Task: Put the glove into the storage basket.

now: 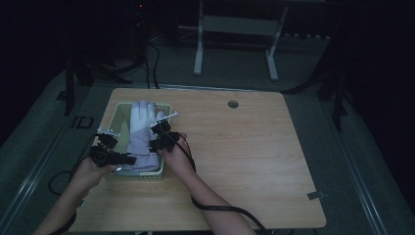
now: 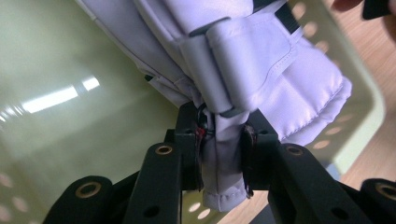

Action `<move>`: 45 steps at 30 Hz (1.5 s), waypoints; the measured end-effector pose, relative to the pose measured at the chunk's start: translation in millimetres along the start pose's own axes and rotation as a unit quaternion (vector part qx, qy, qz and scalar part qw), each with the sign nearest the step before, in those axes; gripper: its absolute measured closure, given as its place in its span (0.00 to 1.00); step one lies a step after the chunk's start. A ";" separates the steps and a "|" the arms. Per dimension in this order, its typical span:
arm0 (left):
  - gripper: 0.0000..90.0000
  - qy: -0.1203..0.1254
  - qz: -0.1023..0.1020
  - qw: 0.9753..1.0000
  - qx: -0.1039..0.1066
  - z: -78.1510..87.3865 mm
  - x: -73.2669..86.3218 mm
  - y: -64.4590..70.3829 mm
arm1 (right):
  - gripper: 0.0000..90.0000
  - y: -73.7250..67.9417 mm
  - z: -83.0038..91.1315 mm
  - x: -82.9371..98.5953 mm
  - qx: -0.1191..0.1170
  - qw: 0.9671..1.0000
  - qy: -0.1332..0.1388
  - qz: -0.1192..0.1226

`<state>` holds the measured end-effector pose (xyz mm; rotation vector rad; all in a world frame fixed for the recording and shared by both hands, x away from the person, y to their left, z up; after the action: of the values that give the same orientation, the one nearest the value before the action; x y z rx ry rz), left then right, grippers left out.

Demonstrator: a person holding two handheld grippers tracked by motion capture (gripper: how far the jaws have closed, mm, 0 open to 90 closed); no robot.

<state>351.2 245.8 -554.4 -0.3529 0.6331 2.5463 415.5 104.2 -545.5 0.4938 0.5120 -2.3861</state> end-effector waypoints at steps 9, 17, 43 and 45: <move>0.77 -0.032 0.001 0.999 -0.027 -9.4 2.0 -1.7 | 0.85 -0.9 -10.9 1.3 0.012 0.999 -0.038 0.005; 0.59 -0.014 0.012 0.999 -0.038 -10.1 1.7 -2.2 | 0.62 -3.1 -6.5 -2.7 0.020 0.999 -0.018 0.026; 0.18 0.198 -0.037 0.977 -0.074 19.8 -19.4 53.4 | 0.19 16.9 53.8 2.8 -0.015 0.994 0.078 0.078; 0.18 0.200 -0.040 0.977 -0.067 17.6 -20.9 58.9 | 0.18 23.3 59.5 7.8 -0.010 0.993 0.080 0.083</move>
<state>336.3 200.7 -510.1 -0.9348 0.5731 2.4629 412.3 55.3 -503.8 0.6959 0.5447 -2.1923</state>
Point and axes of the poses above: each handheld gripper's, and its own axes: z roughly backward along the jaws, x roughly out of its underside, y roughly to its right, the point moved 6 cm from there along -z, roughly forward along the jaws, and after that the axes turned 9 degrees about -y, right-handed, at the moved point
